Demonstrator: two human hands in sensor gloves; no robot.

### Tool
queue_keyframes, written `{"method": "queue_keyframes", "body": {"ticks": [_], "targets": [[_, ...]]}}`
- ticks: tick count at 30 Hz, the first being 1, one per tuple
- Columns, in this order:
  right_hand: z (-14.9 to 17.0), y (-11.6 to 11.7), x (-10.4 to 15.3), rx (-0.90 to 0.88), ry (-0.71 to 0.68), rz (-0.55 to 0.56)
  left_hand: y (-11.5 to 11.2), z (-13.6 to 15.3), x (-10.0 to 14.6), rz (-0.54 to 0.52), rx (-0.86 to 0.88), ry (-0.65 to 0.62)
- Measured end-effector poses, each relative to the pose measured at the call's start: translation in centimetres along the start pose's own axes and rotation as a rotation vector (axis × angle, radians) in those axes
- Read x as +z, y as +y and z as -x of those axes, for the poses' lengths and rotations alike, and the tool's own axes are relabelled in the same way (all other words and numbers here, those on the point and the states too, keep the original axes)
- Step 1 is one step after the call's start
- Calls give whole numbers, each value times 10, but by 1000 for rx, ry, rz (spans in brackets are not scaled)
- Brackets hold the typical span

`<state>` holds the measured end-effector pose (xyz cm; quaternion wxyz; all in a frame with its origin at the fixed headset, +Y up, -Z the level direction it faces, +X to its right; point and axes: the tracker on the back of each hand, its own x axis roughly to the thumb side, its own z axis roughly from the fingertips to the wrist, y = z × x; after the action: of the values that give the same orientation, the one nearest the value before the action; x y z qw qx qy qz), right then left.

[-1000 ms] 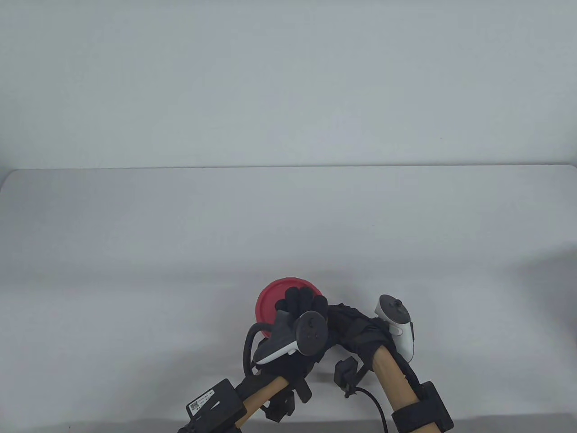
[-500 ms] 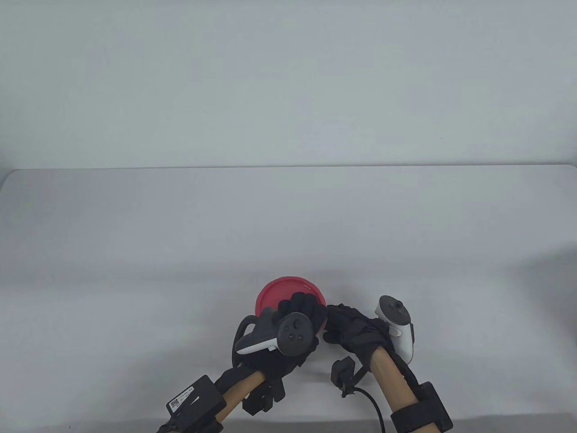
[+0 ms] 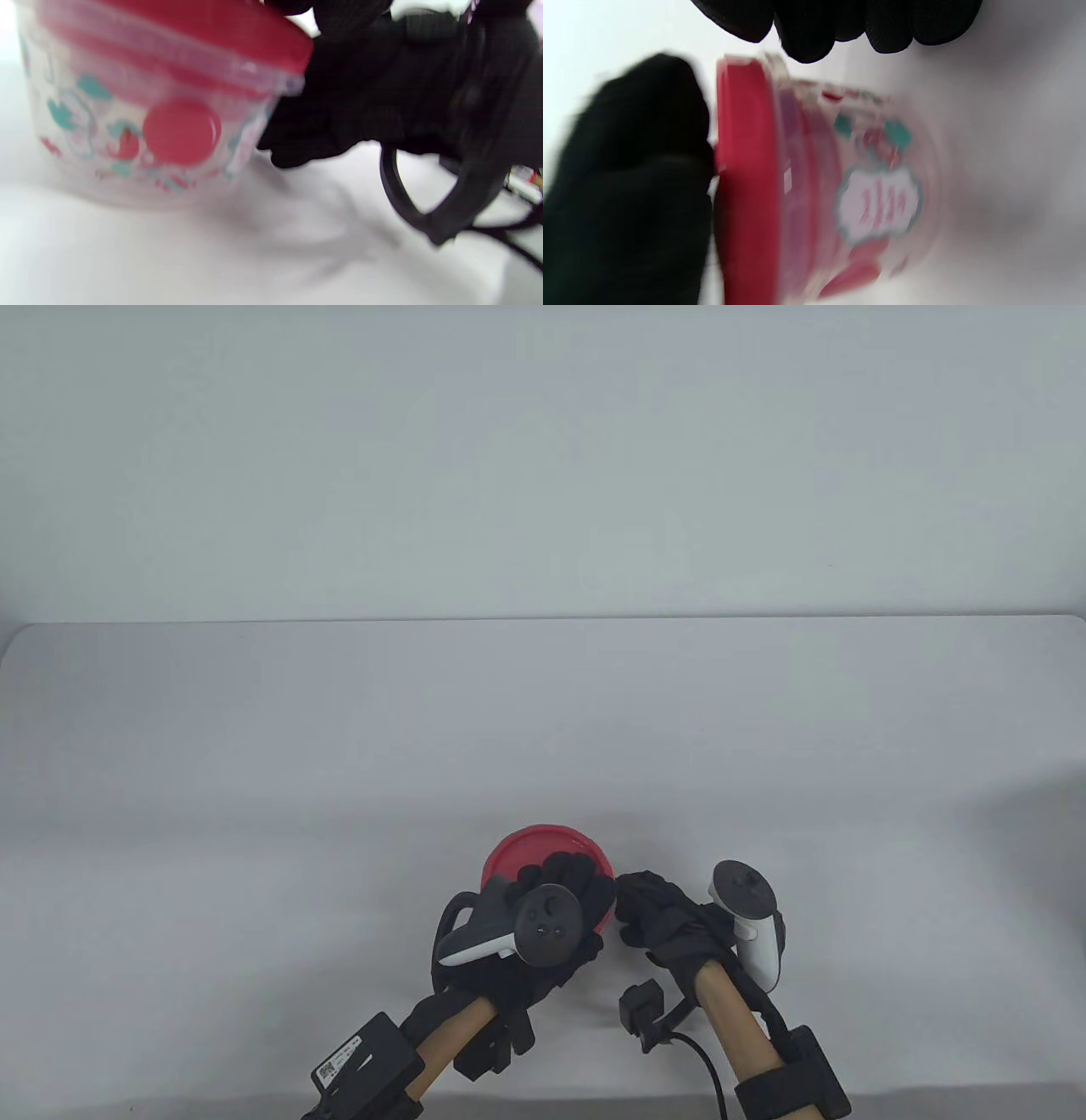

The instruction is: Nest food storage containers

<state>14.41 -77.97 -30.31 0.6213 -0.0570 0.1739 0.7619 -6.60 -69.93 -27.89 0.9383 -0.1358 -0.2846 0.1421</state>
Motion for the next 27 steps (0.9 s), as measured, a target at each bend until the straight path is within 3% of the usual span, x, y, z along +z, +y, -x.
{"method": "queue_keyframes", "body": {"ticks": [6, 9, 13, 19, 21, 27], "targets": [[-22, -19, 9, 342, -212, 275, 36, 32, 21, -183, 46, 142], [-37, -25, 16, 577, -367, 395, 52, 59, 35, -269, 33, 279], [-47, -30, 21, 763, -464, 427, 51, 95, 51, -315, 152, 397], [-44, -37, 17, 898, -435, 427, 25, 132, 61, -303, 254, 502], [-41, -38, 15, 907, -415, 413, 23, 140, 64, -259, 267, 533], [-37, -36, 12, 937, -384, 391, 21, 147, 68, -270, 312, 540]]}}
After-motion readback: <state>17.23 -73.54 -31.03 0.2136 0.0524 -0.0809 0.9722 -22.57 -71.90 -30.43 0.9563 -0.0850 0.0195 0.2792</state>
